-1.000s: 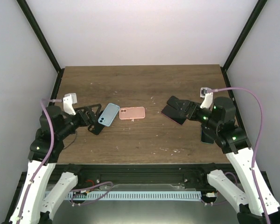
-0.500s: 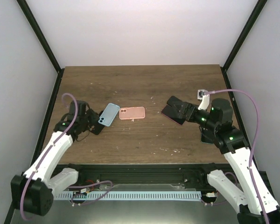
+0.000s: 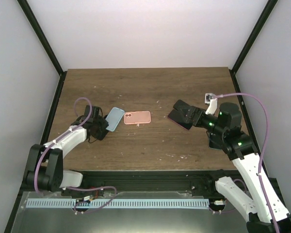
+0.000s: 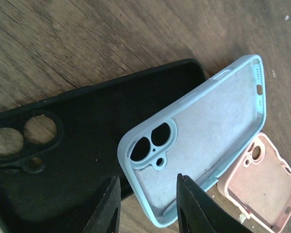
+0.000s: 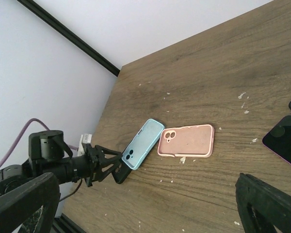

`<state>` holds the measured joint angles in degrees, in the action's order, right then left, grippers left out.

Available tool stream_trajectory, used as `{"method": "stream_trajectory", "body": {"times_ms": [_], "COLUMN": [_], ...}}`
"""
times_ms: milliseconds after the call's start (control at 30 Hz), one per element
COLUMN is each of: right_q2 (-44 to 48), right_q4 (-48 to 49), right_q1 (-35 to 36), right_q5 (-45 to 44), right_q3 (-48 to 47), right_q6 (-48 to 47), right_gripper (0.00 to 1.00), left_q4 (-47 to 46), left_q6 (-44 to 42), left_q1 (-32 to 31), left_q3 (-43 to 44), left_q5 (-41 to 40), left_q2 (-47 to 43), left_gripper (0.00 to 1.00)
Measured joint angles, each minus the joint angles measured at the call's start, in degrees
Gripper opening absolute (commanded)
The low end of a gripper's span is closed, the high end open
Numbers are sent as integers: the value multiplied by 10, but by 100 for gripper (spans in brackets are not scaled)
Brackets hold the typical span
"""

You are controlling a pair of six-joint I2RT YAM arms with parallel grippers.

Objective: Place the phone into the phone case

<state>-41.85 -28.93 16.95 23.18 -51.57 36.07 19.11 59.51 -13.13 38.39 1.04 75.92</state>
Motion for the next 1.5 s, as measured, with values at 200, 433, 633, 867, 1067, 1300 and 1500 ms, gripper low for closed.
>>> {"method": "stream_trajectory", "body": {"times_ms": [200,433,633,867,1067,1300,1500], "right_q2": [-2,-6,-12,-21,-34,-81,-176], "right_q4": [1,1,1,-2,-2,21,40], "right_q1": [0,0,0,0,0,0,-1], "right_q5": [2,2,2,2,-2,-34,-83], "right_q3": [0,0,0,0,0,0,-5], "right_q6": [0,0,0,0,-5,-14,-49], "right_gripper": [100,100,100,100,100,100,100], "left_q4": [-39,-54,-64,-12,49,61,92], "left_q6": [10,18,15,-17,-76,-221,-316], "left_q1": [0,-1,0,-2,-2,-5,-54], "left_q3": [-2,-1,6,18,56,66,74], "left_q5": [7,7,5,-15,-58,59,173], "left_q2": [47,92,95,54,-30,-98,-101], "left_gripper": [32,21,0,0,0,0,0]}}
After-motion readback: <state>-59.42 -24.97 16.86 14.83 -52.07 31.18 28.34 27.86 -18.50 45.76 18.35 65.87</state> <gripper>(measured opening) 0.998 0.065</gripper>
